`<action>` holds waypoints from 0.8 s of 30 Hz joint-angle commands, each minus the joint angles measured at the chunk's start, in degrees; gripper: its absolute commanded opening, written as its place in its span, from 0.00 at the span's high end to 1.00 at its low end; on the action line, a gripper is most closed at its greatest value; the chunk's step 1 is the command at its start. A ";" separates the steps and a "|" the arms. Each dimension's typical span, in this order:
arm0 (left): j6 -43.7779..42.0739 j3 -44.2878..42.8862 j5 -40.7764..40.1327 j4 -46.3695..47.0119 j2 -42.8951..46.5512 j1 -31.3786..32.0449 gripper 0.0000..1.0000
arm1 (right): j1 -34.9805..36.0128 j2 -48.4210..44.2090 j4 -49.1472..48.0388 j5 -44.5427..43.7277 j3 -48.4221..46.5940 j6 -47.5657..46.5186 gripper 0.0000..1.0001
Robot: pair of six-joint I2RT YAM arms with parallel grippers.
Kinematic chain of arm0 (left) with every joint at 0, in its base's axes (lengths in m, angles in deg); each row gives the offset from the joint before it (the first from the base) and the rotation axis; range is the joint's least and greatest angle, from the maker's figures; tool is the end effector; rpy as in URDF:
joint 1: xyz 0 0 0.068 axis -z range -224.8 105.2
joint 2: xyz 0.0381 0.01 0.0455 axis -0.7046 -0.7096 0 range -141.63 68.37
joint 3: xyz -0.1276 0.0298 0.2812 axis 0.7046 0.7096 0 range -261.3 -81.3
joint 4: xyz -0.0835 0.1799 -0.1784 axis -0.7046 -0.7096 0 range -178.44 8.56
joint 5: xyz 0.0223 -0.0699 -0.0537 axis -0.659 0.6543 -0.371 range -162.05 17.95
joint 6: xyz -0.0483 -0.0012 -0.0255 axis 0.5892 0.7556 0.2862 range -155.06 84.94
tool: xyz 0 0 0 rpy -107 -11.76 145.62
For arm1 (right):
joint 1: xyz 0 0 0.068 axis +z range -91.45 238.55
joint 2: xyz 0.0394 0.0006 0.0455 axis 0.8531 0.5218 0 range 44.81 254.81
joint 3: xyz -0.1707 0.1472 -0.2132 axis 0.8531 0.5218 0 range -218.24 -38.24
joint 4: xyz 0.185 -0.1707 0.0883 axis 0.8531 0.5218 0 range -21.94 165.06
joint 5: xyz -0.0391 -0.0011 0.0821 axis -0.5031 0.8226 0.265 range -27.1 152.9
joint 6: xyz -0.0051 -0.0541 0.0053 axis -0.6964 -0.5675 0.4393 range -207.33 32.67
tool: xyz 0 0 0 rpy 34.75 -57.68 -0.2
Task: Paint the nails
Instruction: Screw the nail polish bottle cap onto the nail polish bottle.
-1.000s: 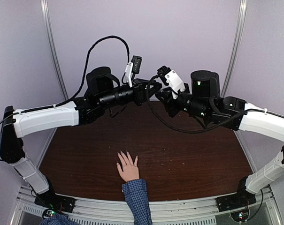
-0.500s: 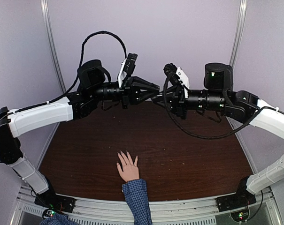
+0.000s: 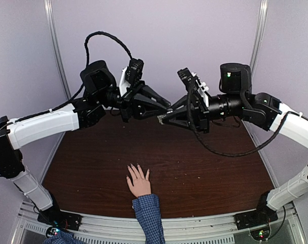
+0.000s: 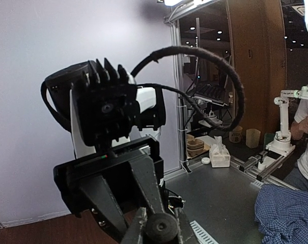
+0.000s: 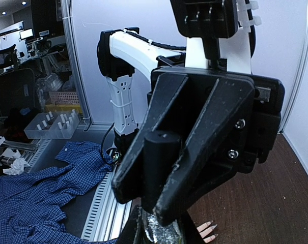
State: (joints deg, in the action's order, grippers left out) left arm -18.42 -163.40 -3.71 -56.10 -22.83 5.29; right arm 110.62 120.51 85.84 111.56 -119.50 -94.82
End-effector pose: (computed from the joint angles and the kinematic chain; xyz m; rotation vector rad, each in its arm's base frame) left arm 0.2096 -0.3035 0.4601 1.4723 0.8894 -1.6581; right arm 0.1536 0.2416 0.4699 -1.4539 1.2278 1.2948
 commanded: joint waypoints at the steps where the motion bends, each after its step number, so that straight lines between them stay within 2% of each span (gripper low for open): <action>1: 4.41 0.99 -1.85 -0.32 0.04 -1.27 0.93 | -0.49 -0.85 -2.77 1.10 -1.91 -2.86 1.00; 5: 6.20 3.20 -10.81 0.21 2.85 -3.87 0.77 | -0.91 -1.79 -2.78 -10.22 0.13 -2.63 1.00; 9: 5.03 5.87 -22.63 -1.17 5.55 -4.38 0.66 | -0.91 -1.47 -2.87 -21.58 1.27 -2.43 1.00; 14: 4.95 7.68 -33.14 -2.22 6.09 -4.34 0.63 | -0.45 0.07 -2.85 -31.77 1.51 -2.59 1.00; 19: 7.45 8.80 -36.28 1.36 5.23 -3.68 0.61 | 0.74 0.89 -4.35 -41.59 1.97 -1.82 1.00; 24: 8.43 8.57 -40.08 2.67 4.10 -2.61 0.61 | 2.65 2.16 -4.71 -47.31 1.44 -2.11 1.00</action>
State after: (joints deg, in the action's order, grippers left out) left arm -11.79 -154.79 -38.90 -58.17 -17.89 1.83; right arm 111.82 121.65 83.26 72.46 -118.01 -96.61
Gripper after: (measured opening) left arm 0.397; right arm 0.168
